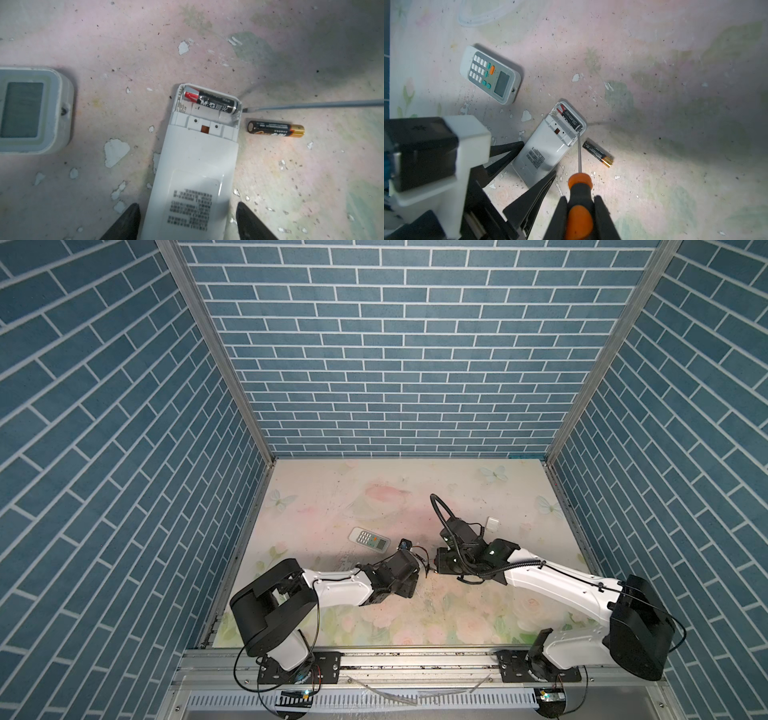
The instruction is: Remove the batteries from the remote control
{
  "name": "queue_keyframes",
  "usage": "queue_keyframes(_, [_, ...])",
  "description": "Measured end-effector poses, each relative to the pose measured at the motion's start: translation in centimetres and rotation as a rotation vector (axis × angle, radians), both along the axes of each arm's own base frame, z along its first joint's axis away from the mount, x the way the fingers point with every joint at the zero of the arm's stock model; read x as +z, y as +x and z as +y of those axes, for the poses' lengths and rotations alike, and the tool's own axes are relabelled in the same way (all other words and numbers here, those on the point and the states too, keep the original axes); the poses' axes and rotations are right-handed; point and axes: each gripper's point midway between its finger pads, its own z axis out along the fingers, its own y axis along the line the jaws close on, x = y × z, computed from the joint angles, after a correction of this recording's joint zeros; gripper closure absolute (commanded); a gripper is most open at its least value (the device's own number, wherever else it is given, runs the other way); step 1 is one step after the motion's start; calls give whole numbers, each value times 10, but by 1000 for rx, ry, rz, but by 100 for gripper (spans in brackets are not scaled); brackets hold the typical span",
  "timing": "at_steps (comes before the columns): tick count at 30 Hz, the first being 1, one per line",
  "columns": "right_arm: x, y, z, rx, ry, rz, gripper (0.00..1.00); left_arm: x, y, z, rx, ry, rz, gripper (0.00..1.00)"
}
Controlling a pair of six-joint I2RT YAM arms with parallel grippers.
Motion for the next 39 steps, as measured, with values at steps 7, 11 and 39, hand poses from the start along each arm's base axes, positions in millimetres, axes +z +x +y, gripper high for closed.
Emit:
queue_keyframes(7, [13, 3, 0, -22, 45, -40, 100, 2, -6, 1, 7, -48, 7, 25])
queue_keyframes(11, [11, 2, -3, -27, 45, -46, 100, 2, -18, 0, 2, -47, 22, 25])
queue_keyframes(39, [6, 4, 8, -86, 124, -66, 100, -1, -29, -3, 68, 11, 20, 46])
